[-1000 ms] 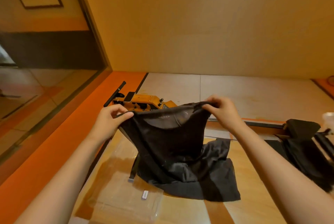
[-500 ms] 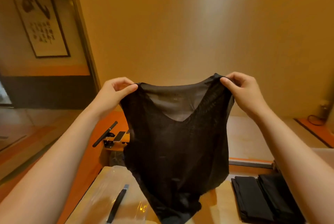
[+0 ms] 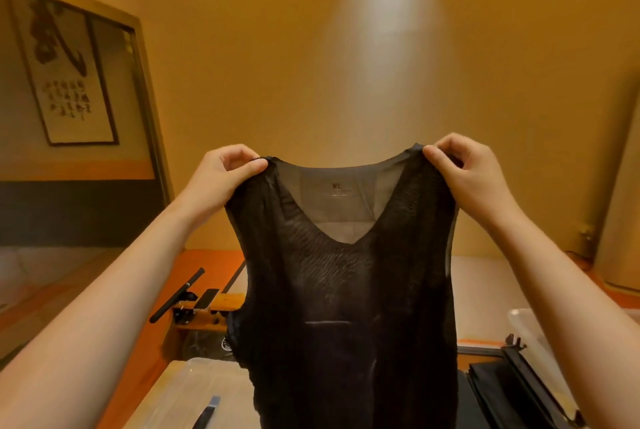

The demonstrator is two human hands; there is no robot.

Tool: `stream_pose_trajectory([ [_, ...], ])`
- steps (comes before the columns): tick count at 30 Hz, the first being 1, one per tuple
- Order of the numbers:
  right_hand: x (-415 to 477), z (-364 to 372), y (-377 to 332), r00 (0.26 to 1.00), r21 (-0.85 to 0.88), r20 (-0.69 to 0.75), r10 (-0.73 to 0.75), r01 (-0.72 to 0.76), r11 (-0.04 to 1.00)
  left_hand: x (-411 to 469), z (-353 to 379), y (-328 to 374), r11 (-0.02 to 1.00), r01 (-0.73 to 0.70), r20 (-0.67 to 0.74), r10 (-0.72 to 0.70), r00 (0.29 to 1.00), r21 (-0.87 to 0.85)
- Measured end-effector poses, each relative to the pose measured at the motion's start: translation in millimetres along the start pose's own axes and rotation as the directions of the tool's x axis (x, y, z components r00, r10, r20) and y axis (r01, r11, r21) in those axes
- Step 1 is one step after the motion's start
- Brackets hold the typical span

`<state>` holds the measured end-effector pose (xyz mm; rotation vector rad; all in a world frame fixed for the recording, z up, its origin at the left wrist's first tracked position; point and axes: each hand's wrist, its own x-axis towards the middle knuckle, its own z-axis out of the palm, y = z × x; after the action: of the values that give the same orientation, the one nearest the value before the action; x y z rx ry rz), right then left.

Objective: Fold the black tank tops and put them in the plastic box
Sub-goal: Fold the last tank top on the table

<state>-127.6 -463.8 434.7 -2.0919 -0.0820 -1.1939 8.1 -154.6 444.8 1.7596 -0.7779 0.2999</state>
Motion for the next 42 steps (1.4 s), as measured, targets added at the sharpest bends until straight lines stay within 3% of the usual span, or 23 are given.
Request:
stream_pose_trajectory([
  [8,14,2,36,0.994,0.002,0.066,0.093,-0.093,0.996,40,25,-29,0.999,0.05,0.014,-0.05,0.999,0.0],
  [15,36,5,49,0.995,0.108,-0.022,0.1,-0.097,0.989,67,37,-27,0.997,-0.067,-0.005,0.067,0.998,0.022],
  [42,-20,-56,-34,0.985,0.218,-0.13,-0.114,0.141,0.966,-15,11,44,0.959,-0.269,-0.061,0.265,0.962,-0.086],
])
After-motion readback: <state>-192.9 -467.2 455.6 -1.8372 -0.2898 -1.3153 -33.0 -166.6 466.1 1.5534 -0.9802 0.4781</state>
